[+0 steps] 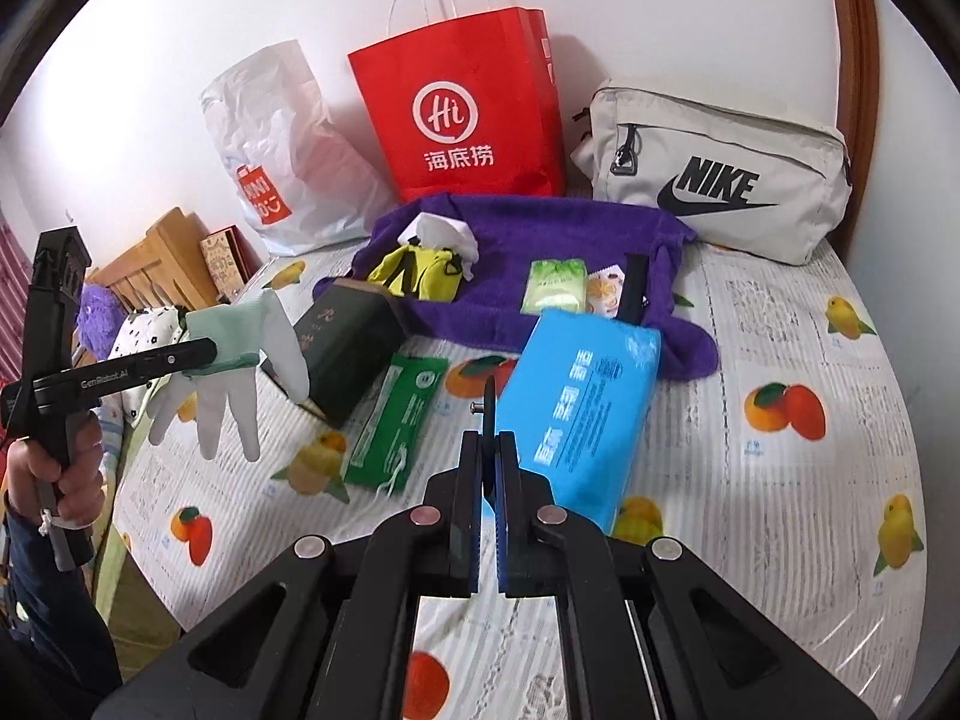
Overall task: Organize soft objects
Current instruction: 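Lift the green-cuffed glove with the left tool and carry it over the towel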
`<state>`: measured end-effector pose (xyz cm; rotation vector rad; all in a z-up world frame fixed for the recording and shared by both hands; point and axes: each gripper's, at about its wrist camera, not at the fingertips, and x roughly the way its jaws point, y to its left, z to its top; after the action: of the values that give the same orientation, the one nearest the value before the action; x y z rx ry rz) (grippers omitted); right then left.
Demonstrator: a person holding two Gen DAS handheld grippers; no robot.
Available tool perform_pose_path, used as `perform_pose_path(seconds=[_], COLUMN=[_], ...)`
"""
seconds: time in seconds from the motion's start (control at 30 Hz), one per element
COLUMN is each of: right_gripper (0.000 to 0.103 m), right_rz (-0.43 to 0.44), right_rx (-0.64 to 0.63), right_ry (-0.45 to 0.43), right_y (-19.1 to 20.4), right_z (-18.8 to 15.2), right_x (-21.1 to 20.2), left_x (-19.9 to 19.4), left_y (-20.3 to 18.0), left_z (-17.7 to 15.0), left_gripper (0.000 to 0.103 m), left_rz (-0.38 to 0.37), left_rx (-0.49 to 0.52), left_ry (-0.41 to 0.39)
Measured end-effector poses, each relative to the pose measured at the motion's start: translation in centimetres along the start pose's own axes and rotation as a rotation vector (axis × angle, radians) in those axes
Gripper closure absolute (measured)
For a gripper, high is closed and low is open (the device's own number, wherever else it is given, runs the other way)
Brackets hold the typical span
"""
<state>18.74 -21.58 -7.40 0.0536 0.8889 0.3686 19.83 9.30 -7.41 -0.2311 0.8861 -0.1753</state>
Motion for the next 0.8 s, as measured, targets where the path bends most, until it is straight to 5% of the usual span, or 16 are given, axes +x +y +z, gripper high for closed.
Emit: perform_pose_path(seconds=[0.8], right_gripper=[0.099], right_rz=[-0.026], right_rx=[0.049], right_ry=[-0.045], right_y=[-3.8], right_z=[8.5], right_x=[5.0], left_x=[4.9], left_y=[-0.9], left_z=[9.4], left_gripper=[0.09], left_rz=[-0.042], left_rx=[0.028], left_ry=[-0.014])
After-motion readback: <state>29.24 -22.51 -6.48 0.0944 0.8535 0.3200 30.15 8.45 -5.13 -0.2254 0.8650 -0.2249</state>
